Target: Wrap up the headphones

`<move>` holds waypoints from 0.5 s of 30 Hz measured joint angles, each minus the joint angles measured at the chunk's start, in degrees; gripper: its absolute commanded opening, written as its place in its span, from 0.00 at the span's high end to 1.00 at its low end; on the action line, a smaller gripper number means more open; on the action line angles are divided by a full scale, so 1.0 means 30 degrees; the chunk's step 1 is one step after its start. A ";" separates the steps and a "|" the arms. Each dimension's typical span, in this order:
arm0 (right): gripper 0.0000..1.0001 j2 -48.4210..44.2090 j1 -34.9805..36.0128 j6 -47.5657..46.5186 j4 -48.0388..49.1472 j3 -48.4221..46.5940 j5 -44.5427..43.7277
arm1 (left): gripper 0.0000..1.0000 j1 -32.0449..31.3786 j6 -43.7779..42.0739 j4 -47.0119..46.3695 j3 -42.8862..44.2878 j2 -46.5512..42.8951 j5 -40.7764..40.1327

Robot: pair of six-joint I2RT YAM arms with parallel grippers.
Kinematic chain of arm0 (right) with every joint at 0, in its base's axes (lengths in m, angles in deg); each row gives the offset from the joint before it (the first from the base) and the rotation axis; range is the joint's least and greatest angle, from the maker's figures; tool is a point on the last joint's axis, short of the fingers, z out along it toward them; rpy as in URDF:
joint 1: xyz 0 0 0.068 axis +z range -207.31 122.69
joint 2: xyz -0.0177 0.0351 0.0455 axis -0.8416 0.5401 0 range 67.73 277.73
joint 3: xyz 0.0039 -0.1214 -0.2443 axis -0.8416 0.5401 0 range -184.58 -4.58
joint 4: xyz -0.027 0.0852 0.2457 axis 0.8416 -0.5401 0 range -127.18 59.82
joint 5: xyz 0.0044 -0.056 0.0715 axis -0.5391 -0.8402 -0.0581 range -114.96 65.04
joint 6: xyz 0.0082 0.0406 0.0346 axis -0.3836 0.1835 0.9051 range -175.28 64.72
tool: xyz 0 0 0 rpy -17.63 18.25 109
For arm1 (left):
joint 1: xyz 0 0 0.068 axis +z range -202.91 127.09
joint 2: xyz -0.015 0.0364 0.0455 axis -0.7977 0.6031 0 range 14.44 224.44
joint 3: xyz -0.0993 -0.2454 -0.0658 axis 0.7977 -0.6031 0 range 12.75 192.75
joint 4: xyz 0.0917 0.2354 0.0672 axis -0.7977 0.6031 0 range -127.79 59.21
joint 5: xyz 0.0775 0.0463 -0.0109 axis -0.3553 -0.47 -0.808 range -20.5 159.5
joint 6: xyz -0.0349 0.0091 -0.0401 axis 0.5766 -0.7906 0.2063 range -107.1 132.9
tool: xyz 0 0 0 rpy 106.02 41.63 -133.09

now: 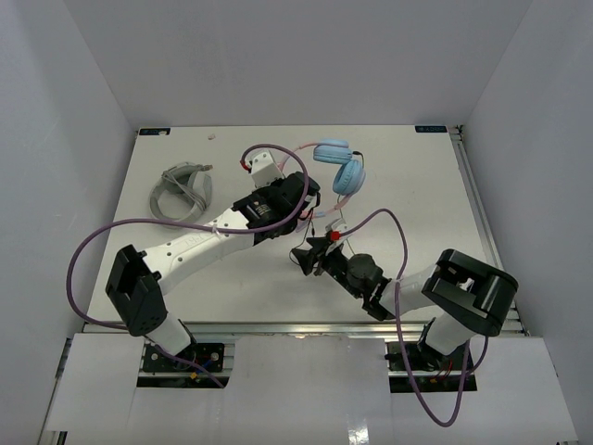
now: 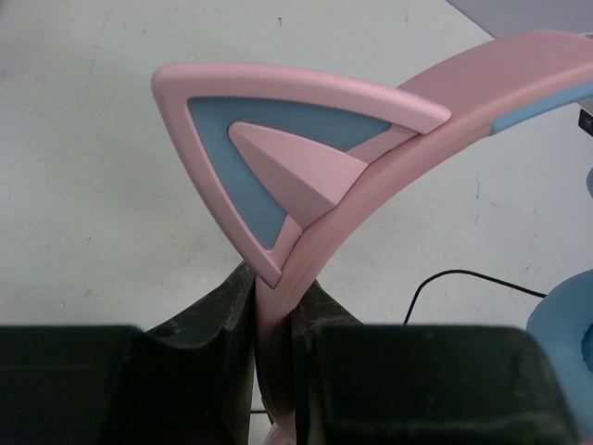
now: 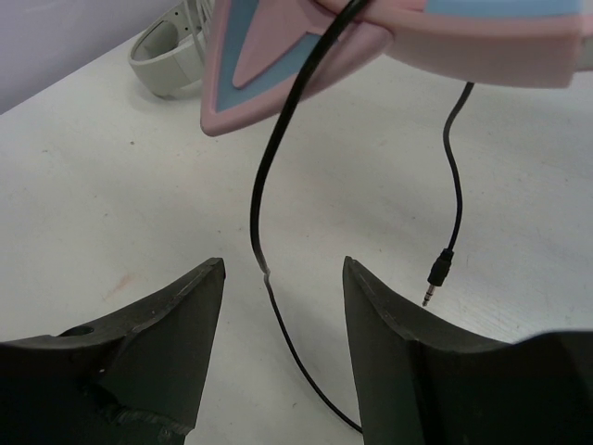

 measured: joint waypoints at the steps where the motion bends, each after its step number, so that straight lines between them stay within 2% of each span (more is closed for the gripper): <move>1: 0.40 0.0236 0.0000 -0.0114 0.0042 -0.0154 0.0005 | 1.00 0.0000 0.0063 -0.0012 -0.0063 -0.0083 0.0003; 4: 0.44 0.0997 0.0000 -0.0560 -0.0013 -0.0574 0.0097 | 1.00 0.0000 0.0171 0.0035 -0.0304 -0.0458 0.0059; 8: 0.72 0.1429 0.0000 -0.1044 -0.0090 -0.1030 0.0223 | 1.00 0.0000 0.0218 0.0036 -0.0445 -0.0978 0.0128; 9: 0.73 0.1437 0.0000 -0.1131 -0.0069 -0.1138 0.0219 | 1.00 0.0000 0.0230 -0.0006 -0.0524 -0.1132 0.0144; 11: 0.88 0.1438 0.0000 -0.1239 -0.0044 -0.1262 0.0143 | 1.00 0.0000 0.0265 -0.0009 -0.0730 -0.1456 0.0156; 13: 0.92 0.1438 0.0000 -0.1406 -0.0038 -0.1285 0.0095 | 1.00 0.0000 0.0282 -0.0016 -0.1005 -0.1798 0.0175; 15: 0.92 0.1438 0.0000 -0.1555 -0.0071 -0.1340 0.0105 | 1.00 0.0000 0.0288 0.0000 -0.1248 -0.2062 0.0169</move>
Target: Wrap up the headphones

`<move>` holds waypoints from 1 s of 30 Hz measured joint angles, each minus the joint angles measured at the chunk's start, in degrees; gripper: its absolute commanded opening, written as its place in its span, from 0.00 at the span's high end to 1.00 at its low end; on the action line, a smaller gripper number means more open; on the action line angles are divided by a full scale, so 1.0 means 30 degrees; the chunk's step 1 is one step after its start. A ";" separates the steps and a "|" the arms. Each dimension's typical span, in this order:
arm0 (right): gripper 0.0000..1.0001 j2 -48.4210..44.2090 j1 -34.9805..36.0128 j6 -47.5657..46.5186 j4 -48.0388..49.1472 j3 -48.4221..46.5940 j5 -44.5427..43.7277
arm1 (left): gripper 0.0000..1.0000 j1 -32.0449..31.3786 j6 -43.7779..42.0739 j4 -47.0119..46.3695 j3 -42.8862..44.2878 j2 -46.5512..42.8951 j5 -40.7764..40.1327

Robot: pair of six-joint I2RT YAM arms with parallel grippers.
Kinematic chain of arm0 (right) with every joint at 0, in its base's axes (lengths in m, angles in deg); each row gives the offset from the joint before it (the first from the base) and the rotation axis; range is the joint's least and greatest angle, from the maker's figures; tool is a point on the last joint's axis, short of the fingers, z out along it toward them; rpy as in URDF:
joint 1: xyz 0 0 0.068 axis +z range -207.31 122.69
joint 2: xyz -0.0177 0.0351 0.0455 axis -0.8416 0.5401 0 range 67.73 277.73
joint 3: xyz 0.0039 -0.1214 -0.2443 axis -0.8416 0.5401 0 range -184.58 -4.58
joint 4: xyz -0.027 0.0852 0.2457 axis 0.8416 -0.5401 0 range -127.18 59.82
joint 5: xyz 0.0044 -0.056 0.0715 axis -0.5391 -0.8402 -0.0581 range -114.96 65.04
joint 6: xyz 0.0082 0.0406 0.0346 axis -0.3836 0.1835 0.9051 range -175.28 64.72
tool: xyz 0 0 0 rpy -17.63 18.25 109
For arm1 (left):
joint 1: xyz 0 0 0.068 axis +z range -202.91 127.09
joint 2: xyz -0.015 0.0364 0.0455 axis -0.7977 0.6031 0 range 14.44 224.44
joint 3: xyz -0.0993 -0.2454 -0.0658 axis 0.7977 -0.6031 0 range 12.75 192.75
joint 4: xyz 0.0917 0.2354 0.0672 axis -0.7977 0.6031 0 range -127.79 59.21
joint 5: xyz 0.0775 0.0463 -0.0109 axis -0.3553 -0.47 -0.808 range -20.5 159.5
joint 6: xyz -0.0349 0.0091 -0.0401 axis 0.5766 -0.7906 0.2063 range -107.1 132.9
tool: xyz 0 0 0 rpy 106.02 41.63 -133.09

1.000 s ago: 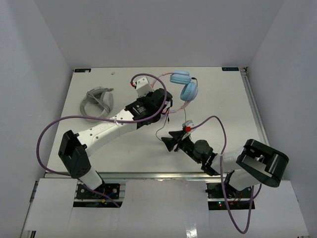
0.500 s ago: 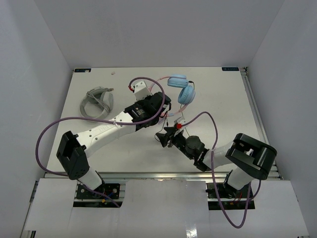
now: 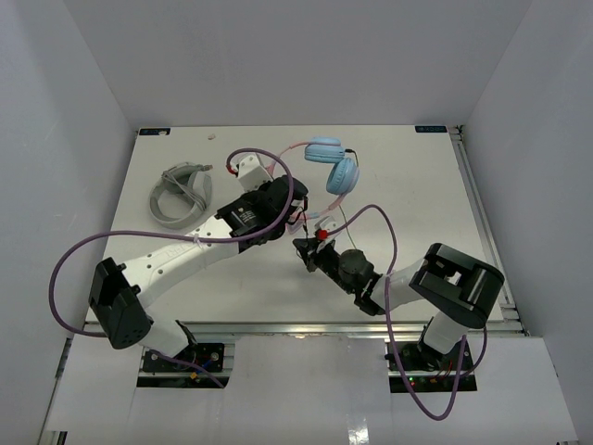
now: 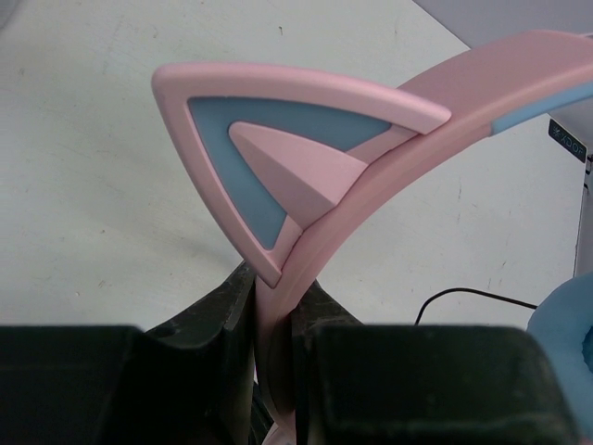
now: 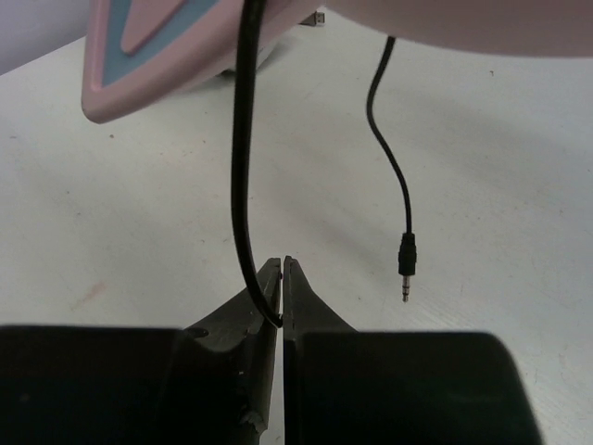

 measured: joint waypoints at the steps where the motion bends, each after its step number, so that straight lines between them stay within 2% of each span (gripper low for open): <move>1: 0.92 -0.0003 0.0000 -0.0046 0.0012 -0.0018 0.0057 | 1.00 0.0003 -0.0002 -0.0004 -0.0093 -0.0094 -0.0005; 6: 0.92 -0.1235 0.0077 -0.0019 -0.0206 0.0498 0.0627 | 1.00 0.0507 -0.0195 -0.0024 -0.0321 -0.0183 0.0298; 11: 0.92 -0.7362 0.0234 0.0037 -0.0634 0.1552 0.0404 | 1.00 0.2893 -0.0519 -0.0134 -0.0903 -0.0183 0.0860; 15: 0.92 -1.1859 0.0246 -0.0139 -0.1068 0.0181 -0.0170 | 1.00 0.3818 -0.0679 0.0005 -0.1455 -0.0172 0.0265; 17: 0.92 -1.3237 0.0247 -0.0465 -0.2648 -0.1077 -0.0776 | 1.00 0.3840 -0.0821 0.0076 -0.1533 -0.0129 0.0175; 23: 0.92 -1.5674 0.0219 -0.1945 -0.6609 -0.3080 -0.4054 | 1.00 0.4191 -0.0869 0.0376 -0.1534 0.0546 0.0144; 30: 0.92 -1.7657 -0.0016 -0.2440 -0.8779 -0.0935 -0.7232 | 1.00 0.4925 -0.0799 0.0768 -0.1534 0.0953 0.0159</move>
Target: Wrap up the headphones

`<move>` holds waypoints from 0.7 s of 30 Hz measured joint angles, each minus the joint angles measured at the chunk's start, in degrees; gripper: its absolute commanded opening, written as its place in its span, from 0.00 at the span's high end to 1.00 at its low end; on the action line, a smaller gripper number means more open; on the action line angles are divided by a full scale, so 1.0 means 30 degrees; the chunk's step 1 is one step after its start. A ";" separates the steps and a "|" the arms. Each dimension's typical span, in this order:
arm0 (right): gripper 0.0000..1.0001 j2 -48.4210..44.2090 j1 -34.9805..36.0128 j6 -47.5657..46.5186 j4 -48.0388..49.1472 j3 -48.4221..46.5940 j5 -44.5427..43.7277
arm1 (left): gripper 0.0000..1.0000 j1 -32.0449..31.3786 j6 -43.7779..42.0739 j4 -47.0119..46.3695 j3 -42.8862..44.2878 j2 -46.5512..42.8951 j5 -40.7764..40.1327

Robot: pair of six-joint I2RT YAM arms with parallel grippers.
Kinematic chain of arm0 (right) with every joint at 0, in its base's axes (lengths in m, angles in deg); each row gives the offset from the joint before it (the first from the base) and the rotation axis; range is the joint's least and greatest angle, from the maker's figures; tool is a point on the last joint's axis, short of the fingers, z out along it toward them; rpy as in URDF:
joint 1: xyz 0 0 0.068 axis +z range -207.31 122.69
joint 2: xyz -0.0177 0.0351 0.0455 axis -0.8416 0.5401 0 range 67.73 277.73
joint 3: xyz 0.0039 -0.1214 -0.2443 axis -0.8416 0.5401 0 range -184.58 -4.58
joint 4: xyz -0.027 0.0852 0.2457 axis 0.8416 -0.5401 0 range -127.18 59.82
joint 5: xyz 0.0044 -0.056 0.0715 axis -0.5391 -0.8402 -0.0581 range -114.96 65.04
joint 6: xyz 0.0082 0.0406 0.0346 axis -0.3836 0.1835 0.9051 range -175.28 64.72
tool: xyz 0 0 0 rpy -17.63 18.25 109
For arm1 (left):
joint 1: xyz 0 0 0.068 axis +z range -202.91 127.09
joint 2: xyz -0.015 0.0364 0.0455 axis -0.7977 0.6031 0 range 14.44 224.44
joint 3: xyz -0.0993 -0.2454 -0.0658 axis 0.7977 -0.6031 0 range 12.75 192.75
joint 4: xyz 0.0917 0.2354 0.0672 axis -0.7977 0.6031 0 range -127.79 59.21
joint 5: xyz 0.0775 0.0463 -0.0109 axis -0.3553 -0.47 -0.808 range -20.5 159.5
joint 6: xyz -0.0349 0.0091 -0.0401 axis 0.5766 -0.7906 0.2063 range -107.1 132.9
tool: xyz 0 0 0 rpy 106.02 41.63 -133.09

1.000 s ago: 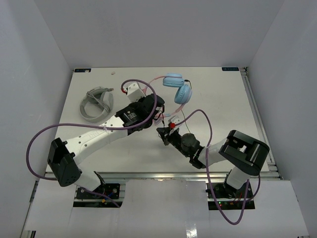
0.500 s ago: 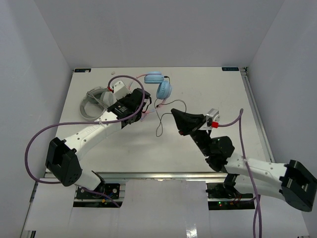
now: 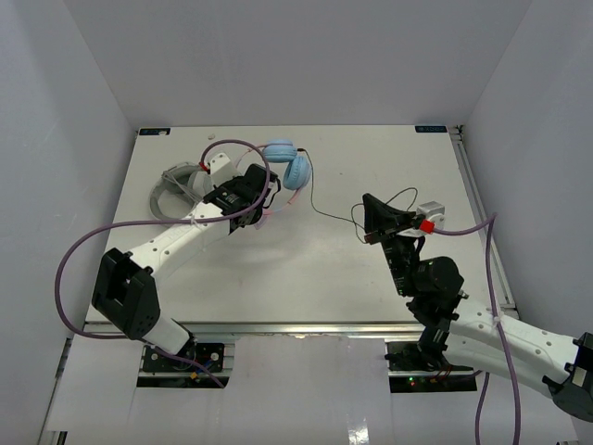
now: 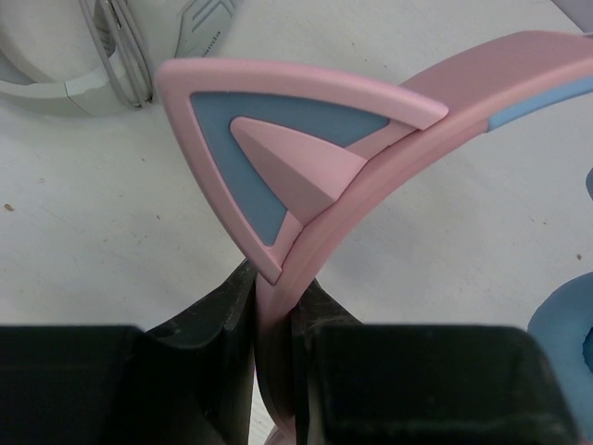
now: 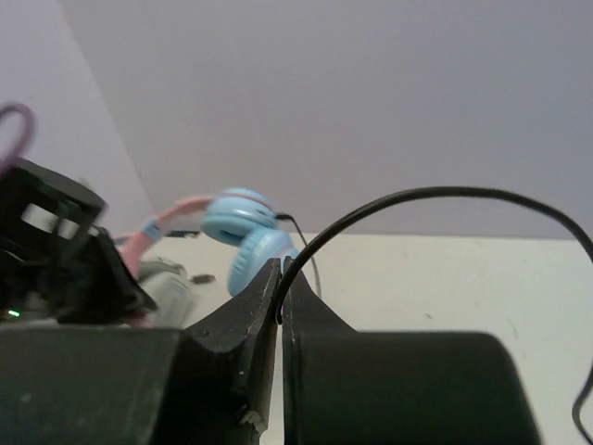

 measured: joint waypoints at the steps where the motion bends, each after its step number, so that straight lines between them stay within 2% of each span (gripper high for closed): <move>1: 0.92 -0.0127 -0.0008 -0.0004 -0.0177 0.0473 -0.0580 | 1.00 0.0049 0.0008 0.0033 0.0000 0.0000 0.0004; 3: 0.87 -0.0299 -0.0111 0.0024 -0.0476 0.1481 -0.1801 | 1.00 0.0117 -0.0011 0.0066 0.0000 -0.0012 0.0110; 5: 0.74 -0.0405 -0.0381 0.0137 -0.0775 0.2625 -0.3042 | 1.00 0.0124 -0.0442 -0.0074 -0.0010 -0.0093 0.0465; 9: 0.58 -0.0645 -0.1072 0.0855 -0.1876 0.4378 -0.4891 | 1.00 0.0124 -0.2483 -0.1100 -0.0315 -0.0682 0.1750; 12: 0.39 -0.1315 -0.1157 0.2411 -0.4323 0.4304 -0.5669 | 1.00 0.0109 -0.4035 -0.1640 -0.0552 -0.1177 0.2268; 15: 0.33 -0.2037 -0.1161 0.4671 -0.7369 0.3385 -0.6201 | 1.00 0.0080 -0.4845 -0.1889 -0.0876 -0.1401 0.2354; 18: 0.20 -0.2569 -0.1165 0.6256 -1.0161 0.2217 -0.6249 | 1.00 0.0091 -0.5460 -0.1914 -0.1122 -0.1421 0.2622; 21: 0.17 -0.2816 -0.1180 0.7198 -1.2943 0.0838 -0.5705 | 1.00 0.0102 -0.6037 -0.1887 -0.1173 -0.1421 0.2830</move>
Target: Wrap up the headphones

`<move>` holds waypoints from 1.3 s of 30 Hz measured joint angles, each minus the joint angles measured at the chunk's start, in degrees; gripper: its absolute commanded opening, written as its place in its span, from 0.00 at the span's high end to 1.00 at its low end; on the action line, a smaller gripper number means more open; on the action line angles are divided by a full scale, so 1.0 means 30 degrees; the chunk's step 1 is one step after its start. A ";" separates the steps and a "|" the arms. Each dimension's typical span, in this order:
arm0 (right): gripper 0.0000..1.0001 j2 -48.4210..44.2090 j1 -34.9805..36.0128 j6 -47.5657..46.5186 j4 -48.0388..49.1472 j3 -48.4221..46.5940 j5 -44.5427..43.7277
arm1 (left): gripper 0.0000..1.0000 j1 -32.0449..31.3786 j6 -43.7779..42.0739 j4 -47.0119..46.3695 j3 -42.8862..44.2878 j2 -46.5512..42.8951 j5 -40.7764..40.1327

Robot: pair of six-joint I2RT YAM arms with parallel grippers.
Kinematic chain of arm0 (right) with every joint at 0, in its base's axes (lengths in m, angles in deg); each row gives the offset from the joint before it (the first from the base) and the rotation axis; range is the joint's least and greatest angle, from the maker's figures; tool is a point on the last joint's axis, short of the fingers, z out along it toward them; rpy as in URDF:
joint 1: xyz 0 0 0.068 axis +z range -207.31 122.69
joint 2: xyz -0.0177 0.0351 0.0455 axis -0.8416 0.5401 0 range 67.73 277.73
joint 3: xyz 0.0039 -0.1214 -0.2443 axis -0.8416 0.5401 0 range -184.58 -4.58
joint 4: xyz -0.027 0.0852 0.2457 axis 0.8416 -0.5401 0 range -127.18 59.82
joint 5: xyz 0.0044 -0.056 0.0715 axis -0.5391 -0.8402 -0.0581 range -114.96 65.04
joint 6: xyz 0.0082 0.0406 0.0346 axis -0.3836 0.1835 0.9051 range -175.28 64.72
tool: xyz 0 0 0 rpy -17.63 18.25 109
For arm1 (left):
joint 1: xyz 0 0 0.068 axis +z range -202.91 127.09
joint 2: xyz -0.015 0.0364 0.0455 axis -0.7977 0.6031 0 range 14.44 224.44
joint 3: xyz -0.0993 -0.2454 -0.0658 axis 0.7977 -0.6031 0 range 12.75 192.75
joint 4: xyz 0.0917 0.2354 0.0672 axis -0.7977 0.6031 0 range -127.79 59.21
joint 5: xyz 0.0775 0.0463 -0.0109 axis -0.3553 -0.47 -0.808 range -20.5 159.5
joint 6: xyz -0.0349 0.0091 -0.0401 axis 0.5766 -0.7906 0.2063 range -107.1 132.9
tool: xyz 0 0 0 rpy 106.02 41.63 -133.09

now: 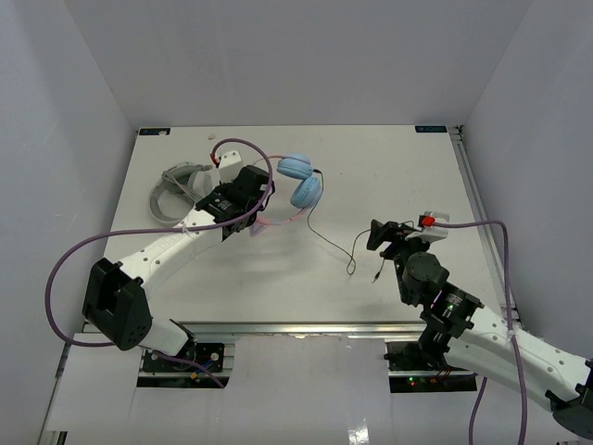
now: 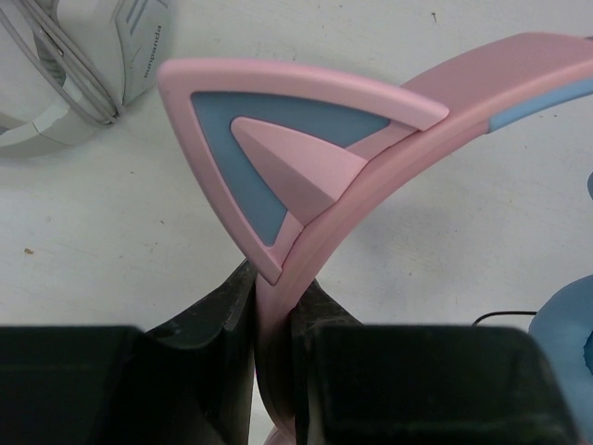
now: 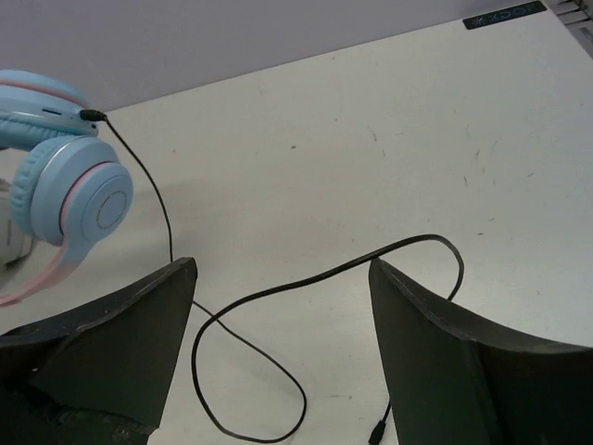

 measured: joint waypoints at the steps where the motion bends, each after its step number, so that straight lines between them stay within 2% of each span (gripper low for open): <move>1: 0.16 0.0000 -0.0004 0.0224 -0.0734 -0.0551 0.0265 | 1.00 0.0000 -0.0137 -0.0021 0.0000 0.0000 0.0029; 8: 0.11 0.0810 -0.0007 0.1127 -0.4898 -0.3860 0.2418 | 1.00 0.0000 -0.0796 0.0247 0.0251 0.0000 -0.0081; 14: 0.13 0.1958 -0.0021 0.0419 -0.5870 -0.5121 0.3243 | 1.00 0.0000 -0.1268 0.0798 0.1217 -0.0149 -0.0456; 17: 0.14 0.2294 -0.0086 -0.1764 -0.4867 -0.4987 0.4685 | 1.00 0.0051 -0.1923 0.0985 0.1347 -0.0659 0.0297; 25: 0.14 0.2305 -0.0646 -0.6636 -0.1713 -0.4026 1.1217 | 1.00 0.0031 -0.3921 0.2413 0.1992 -0.2960 0.4414; 34: 0.14 -0.0606 -0.0948 -1.0006 0.2303 -0.0353 1.6113 | 1.00 0.0036 -0.4264 0.4122 0.4045 -0.5896 0.6785; 39: 0.15 -0.0546 -0.0968 -1.1323 0.4589 0.0233 1.8247 | 1.00 0.0051 -0.4261 0.4033 0.4384 -0.6475 0.8844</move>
